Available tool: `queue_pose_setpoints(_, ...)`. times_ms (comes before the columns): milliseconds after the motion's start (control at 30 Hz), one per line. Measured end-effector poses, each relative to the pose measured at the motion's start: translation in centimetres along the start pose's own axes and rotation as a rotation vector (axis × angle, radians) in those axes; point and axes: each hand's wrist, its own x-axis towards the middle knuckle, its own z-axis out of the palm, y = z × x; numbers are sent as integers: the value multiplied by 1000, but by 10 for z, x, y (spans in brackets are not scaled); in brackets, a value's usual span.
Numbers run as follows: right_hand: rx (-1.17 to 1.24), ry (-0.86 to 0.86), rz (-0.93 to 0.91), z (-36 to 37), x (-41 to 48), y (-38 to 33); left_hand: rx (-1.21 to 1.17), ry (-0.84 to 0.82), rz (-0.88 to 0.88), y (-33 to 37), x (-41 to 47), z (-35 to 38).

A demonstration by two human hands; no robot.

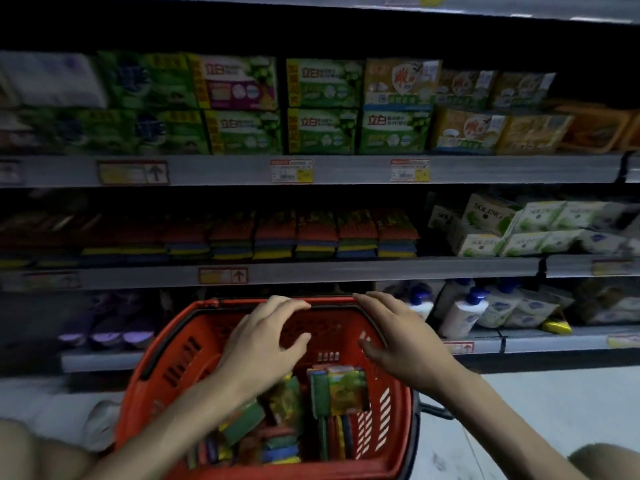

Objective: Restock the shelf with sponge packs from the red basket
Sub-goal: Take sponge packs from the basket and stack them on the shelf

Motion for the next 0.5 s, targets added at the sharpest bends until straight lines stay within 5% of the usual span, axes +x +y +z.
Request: queue_pose_setpoints(500, -297, -610, 24, 142, 36, -18, 515, -270, -148, -170, -95, -5)
